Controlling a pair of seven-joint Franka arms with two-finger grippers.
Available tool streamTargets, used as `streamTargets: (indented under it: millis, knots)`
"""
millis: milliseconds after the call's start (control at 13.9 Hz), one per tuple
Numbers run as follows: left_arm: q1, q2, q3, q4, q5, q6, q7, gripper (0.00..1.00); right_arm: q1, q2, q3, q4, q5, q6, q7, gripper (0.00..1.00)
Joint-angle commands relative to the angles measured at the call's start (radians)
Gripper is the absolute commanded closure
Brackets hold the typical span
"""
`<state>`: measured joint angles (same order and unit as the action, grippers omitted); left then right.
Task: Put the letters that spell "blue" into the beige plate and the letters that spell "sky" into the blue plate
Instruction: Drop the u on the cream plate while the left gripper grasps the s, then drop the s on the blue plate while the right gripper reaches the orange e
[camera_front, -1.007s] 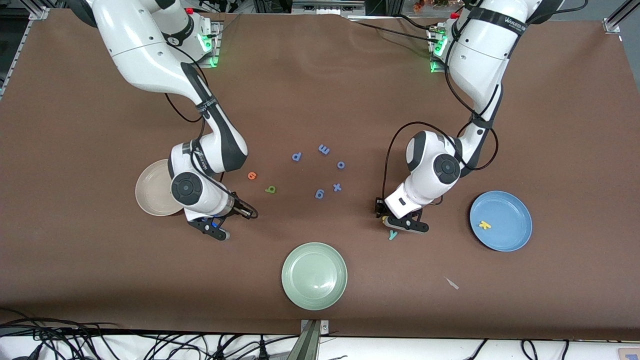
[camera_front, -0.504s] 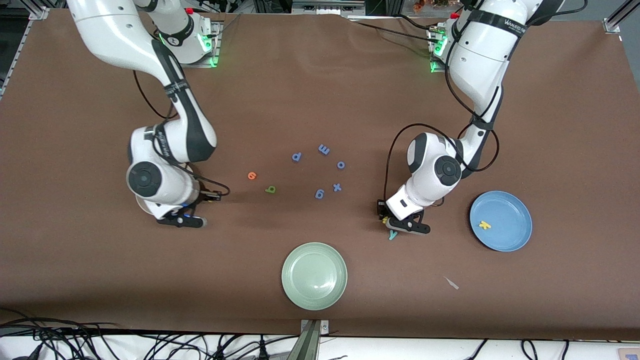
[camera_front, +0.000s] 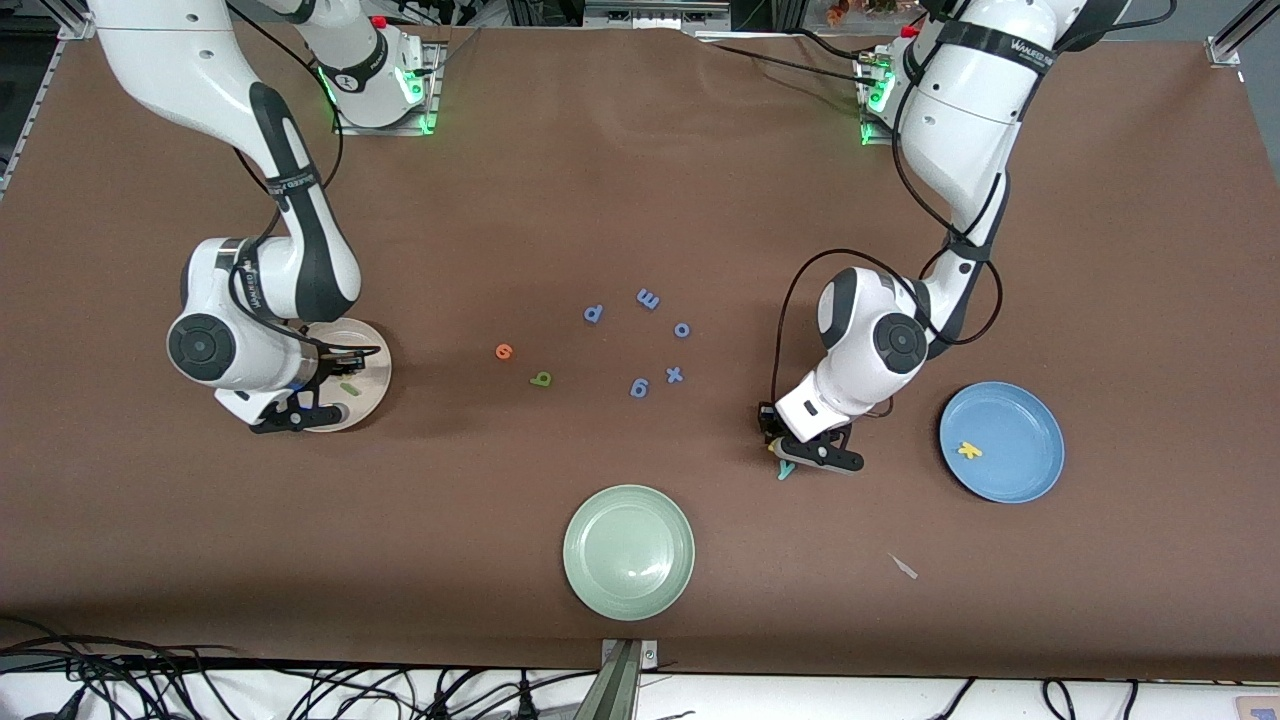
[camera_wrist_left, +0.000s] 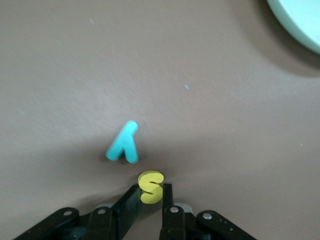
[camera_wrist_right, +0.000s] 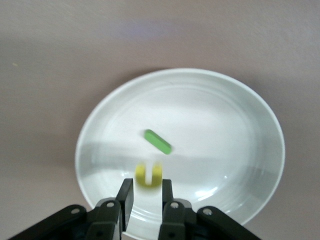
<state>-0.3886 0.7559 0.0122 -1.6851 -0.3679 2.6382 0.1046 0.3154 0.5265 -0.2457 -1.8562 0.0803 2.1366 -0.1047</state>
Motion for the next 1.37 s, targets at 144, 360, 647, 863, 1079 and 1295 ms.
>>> streamTargets:
  millis: [144,360,647,863,1079,1295]
  knots:
    - [0.106,-0.119,0.064,-0.033,0.018,-0.17,0.252,0.92,0.028,-0.033,0.022,0.003,0.016,-0.029,0.078,0.0]
    - [0.163,-0.135,0.17,-0.056,0.017,-0.213,0.461,0.88,0.057,-0.037,0.086,0.009,0.021,-0.021,0.276,0.0]
    - [0.266,-0.113,0.242,-0.056,0.017,-0.261,0.618,0.89,0.057,-0.036,0.189,0.003,0.026,0.035,0.511,0.0]
    - [0.304,-0.107,0.245,-0.054,0.007,-0.261,0.682,0.22,0.059,-0.031,0.275,-0.011,0.024,0.121,0.713,0.0]
    - [0.292,-0.109,0.236,-0.054,-0.02,-0.268,0.672,0.13,0.088,-0.026,0.284,-0.064,0.024,0.224,0.776,0.0]
    - [0.223,-0.106,0.195,-0.039,-0.101,-0.268,0.563,0.15,0.119,-0.029,0.286,-0.139,0.024,0.34,0.813,0.0]
